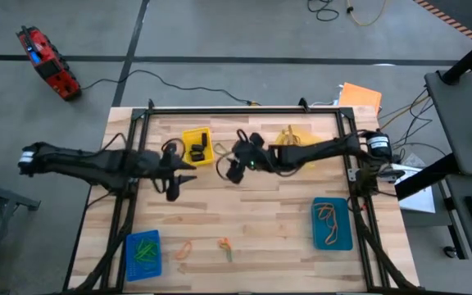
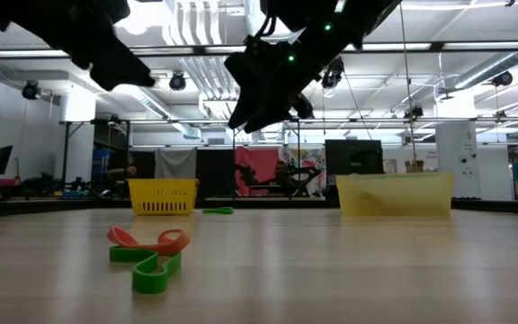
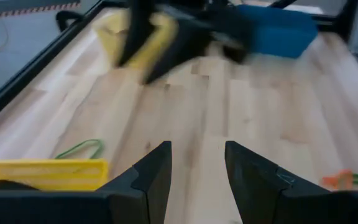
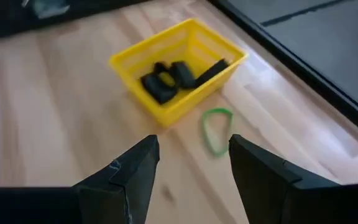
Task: Sort rubber bands into baskets
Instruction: Put the green rubber band into the left blue bin
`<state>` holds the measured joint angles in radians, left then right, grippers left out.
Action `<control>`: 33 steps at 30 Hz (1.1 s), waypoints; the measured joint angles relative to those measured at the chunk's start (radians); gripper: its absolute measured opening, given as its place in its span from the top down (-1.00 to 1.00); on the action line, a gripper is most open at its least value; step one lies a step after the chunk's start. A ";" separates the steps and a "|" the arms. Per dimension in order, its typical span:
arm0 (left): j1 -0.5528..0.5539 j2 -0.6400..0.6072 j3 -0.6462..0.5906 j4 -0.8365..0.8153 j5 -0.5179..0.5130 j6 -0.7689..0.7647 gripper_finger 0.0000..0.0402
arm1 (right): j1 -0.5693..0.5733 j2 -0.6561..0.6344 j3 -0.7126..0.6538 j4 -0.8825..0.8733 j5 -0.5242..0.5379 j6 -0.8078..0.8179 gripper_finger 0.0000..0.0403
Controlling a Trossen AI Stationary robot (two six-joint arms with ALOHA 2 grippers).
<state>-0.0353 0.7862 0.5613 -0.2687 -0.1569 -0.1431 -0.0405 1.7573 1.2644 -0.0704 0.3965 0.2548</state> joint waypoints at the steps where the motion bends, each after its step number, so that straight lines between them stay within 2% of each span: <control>1: -0.038 -0.007 -0.002 0.000 -0.028 -0.012 0.33 | -0.017 0.005 0.009 0.001 -0.004 0.018 0.05; 4: -0.147 -0.012 -0.008 -0.002 -0.157 -0.041 0.33 | -0.063 0.031 0.036 0.001 -0.013 0.066 0.05; 8: -0.272 0.005 -0.008 -0.005 -0.317 -0.086 0.33 | -0.118 0.087 0.082 -0.007 -0.085 0.070 0.05; 12: -0.349 0.022 -0.006 -0.011 -0.404 -0.114 0.33 | -0.159 0.145 0.149 -0.084 -0.091 0.117 0.07; 18: -0.390 0.023 -0.006 -0.037 -0.441 -0.160 0.33 | -0.200 0.227 0.265 -0.262 -0.114 0.147 0.13; 24: -0.407 0.005 0.000 -0.050 -0.447 -0.169 0.33 | -0.227 0.297 0.317 -0.268 -0.224 0.111 0.18; 27: -0.432 -0.005 0.022 -0.065 -0.446 -0.175 0.33 | -0.239 0.322 0.318 -0.271 -0.270 0.048 0.18; 33: -0.473 -0.005 0.073 -0.113 -0.447 -0.162 0.33 | -0.242 0.358 0.319 -0.262 -0.274 -0.162 0.18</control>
<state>-0.5083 0.7811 0.6347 -0.3814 -0.6040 -0.3048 -0.2821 2.1158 1.5829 -0.3320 0.1226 0.0933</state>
